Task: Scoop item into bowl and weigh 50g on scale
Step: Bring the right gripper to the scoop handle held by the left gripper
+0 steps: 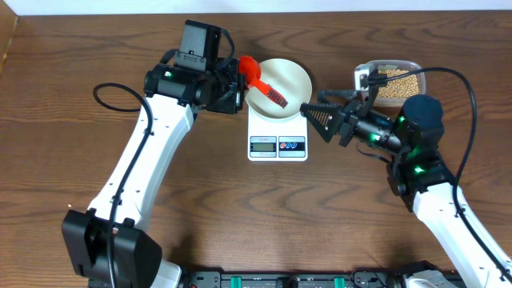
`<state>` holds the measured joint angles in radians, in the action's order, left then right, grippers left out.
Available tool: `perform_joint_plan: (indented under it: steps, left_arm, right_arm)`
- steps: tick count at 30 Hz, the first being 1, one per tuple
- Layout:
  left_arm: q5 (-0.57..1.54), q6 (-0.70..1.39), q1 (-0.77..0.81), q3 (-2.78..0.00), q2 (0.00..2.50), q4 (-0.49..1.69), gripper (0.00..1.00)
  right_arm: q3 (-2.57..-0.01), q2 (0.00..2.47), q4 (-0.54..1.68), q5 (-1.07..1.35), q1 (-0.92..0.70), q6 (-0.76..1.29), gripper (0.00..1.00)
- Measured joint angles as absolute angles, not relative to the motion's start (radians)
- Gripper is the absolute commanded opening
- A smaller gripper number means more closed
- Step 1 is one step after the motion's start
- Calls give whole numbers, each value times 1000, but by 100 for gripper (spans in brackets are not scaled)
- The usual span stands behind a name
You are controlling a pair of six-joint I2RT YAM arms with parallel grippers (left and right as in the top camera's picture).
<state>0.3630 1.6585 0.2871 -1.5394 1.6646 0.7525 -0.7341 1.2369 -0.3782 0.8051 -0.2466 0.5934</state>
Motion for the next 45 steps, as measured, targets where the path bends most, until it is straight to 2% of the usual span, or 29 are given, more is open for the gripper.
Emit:
perform_joint_plan:
  steps: [4,17,24,45]
  left_arm:
    - [361,1679,311,-1539,1665,752,7]
    - [361,1687,374,-1539,1665,789,7]
    - [361,1687,398,-1539,1665,808,7]
    - [361,1671,398,-1539,1665,831,7]
  right_arm:
    - [-734,1237,-376,754,-306,611,44]
    - [-734,1240,-353,555,-426,648,41]
    - [-735,1269,-348,505,-437,671,29]
    - [-734,1271,-345,501,-455,674,25]
